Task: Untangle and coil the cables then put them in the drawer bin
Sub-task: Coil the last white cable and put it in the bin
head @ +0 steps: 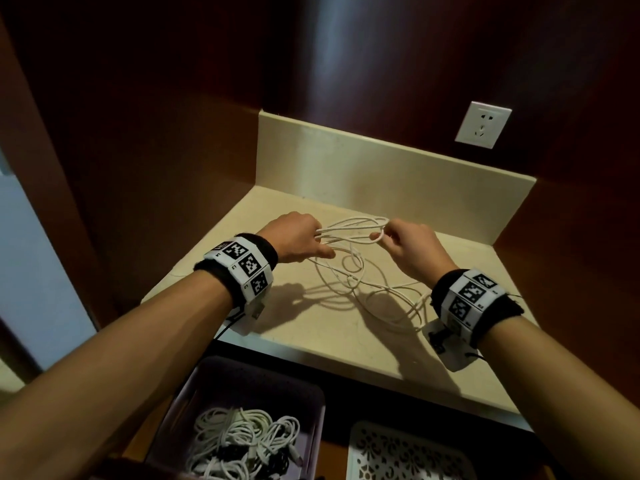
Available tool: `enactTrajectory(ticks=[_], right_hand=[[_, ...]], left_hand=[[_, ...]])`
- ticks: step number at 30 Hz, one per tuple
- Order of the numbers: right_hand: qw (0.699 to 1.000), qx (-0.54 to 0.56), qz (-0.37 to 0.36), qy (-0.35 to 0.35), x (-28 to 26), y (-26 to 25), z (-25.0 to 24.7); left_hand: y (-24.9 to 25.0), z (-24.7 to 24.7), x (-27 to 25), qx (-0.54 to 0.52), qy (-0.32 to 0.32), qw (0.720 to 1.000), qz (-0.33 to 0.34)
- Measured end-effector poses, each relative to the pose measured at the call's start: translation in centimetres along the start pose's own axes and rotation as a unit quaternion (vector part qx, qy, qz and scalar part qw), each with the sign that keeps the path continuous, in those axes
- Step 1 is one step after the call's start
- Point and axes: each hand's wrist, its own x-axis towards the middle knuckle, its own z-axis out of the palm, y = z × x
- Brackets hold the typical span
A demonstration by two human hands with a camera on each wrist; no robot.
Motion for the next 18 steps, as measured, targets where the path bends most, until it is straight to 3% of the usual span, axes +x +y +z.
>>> enactTrajectory(ticks=[5, 10, 18], right_hand=[[0.997, 0.058, 0.039, -0.029, 0.1, -0.5, -0.3], [0.986, 0.123, 0.046, -0.104, 0.0, -1.4, -1.5], [0.982, -0.099, -0.050, -0.152, 0.7, -3.5, -0.3]], left_hand=[[0.0, 0.3, 0.1, 0.010, 0.028, 0.999, -0.015], [0.3, 0.1, 0.2, 0.071, 0.053, 0.996, -0.015], [1.6, 0.2, -0.4, 0.165, 0.074, 0.983, 0.023]])
